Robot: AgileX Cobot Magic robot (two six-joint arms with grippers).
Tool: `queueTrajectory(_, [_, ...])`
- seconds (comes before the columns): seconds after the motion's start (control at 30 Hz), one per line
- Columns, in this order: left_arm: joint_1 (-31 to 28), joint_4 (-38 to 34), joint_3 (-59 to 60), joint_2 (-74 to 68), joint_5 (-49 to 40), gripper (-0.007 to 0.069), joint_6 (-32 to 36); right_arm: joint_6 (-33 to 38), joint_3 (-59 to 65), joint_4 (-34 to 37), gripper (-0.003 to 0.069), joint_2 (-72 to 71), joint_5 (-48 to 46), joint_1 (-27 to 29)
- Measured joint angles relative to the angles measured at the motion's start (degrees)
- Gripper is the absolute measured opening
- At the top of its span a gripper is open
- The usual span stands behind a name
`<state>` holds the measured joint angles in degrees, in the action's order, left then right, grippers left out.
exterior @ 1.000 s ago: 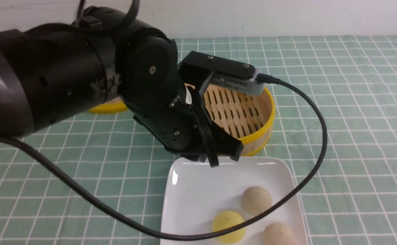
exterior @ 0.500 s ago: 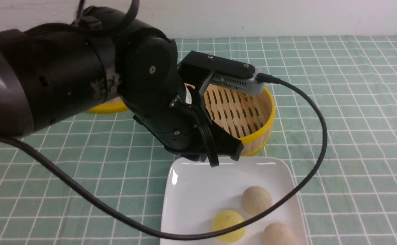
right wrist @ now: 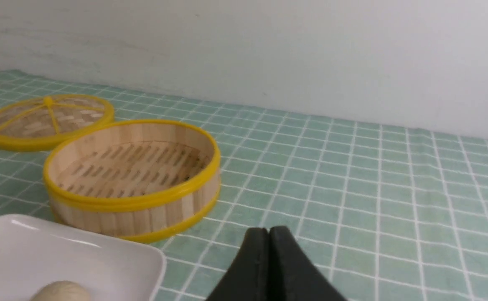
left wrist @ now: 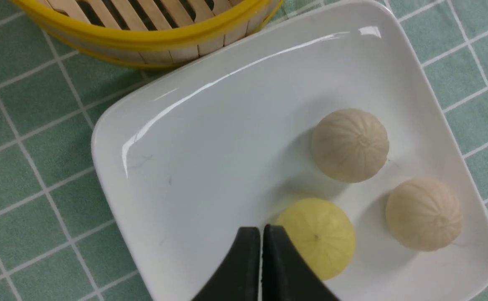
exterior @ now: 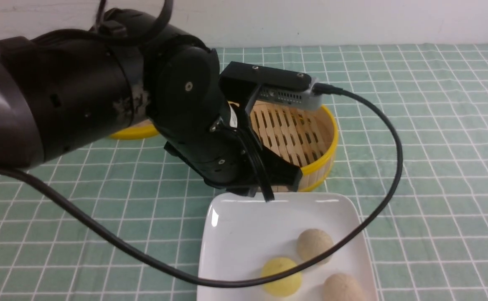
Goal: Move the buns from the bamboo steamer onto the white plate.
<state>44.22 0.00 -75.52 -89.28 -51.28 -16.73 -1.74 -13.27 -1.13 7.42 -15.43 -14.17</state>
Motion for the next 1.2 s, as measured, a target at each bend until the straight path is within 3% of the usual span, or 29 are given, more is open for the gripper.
queueTrajectory(0.2, [0.0,2.6,0.0,0.7,-0.1,0.0033,-0.2,0.0,8.7,-0.3,0.0004,-5.0,-0.5,7.1])
queueTrajectory(0.8, [0.0,8.8,0.0,16.6,-5.9,0.0033,-0.6,0.0,14.0,-1.0,0.0015,-7.9,-7.0,10.4])
queueTrajectory(1.2, [0.0,8.3,0.7,30.2,-19.8,0.0033,-3.3,0.0,14.0,-1.0,0.0032,-7.9,-7.1,12.1])
